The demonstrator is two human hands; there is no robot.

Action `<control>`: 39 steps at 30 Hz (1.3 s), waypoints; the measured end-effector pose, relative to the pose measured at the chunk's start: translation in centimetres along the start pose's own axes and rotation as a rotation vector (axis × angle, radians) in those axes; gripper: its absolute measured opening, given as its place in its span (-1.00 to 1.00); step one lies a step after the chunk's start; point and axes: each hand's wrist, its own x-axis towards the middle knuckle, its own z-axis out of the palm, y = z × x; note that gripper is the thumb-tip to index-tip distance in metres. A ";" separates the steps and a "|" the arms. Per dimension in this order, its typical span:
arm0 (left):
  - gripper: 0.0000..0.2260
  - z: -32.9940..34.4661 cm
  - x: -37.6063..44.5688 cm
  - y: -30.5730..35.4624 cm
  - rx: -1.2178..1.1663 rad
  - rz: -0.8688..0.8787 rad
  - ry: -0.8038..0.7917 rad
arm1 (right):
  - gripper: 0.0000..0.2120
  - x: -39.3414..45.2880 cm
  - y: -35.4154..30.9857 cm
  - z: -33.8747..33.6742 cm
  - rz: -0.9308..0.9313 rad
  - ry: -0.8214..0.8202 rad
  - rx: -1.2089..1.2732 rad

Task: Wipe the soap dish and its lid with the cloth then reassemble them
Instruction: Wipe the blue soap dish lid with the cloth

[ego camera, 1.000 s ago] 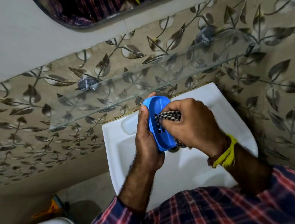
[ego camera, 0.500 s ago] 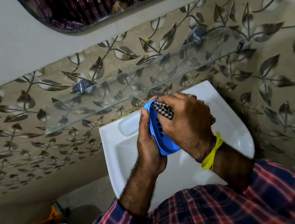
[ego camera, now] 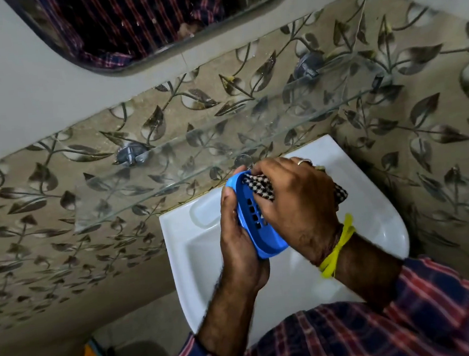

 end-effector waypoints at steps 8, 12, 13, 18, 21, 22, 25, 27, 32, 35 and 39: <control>-0.57 -0.2 -0.2 -0.6 -0.009 -0.033 -0.001 | -0.74 -0.5 0.8 0.2 -0.023 -0.032 0.011; -0.59 -0.3 0.3 0.0 -0.002 -0.005 -0.013 | -0.75 0.0 0.2 0.2 -0.029 -0.031 0.024; -0.60 -0.4 0.3 0.2 -0.004 0.006 -0.020 | -0.72 -0.3 0.3 0.1 -0.058 -0.055 0.023; -0.61 -0.5 0.3 0.2 0.029 -0.001 -0.018 | -0.77 -0.2 0.9 -0.3 -0.037 -0.054 0.007; -0.60 -0.5 0.5 0.7 0.001 0.006 -0.036 | -0.77 0.1 0.6 -0.3 -0.082 -0.078 0.060; -0.59 -0.6 0.5 1.0 0.007 0.003 -0.041 | -0.76 -0.2 0.6 -0.2 -0.105 -0.101 0.053; -0.59 -0.4 0.3 0.8 0.039 0.001 -0.025 | -0.72 -0.3 0.9 -0.4 -0.070 -0.091 0.032; -0.58 -0.2 0.3 0.8 0.051 0.009 -0.022 | -0.72 0.2 1.0 -0.5 -0.059 -0.097 0.064; -0.59 -0.6 0.8 1.5 0.036 0.027 -0.040 | -0.73 -1.2 1.1 -0.8 -0.101 -0.153 0.093; -0.59 -0.6 1.2 1.5 0.004 0.008 -0.041 | -0.73 -0.3 0.9 -0.8 -0.077 -0.140 0.101; -0.54 -0.7 1.5 1.9 0.007 0.015 -0.076 | -0.73 -1.0 0.9 -1.0 -0.119 -0.218 0.091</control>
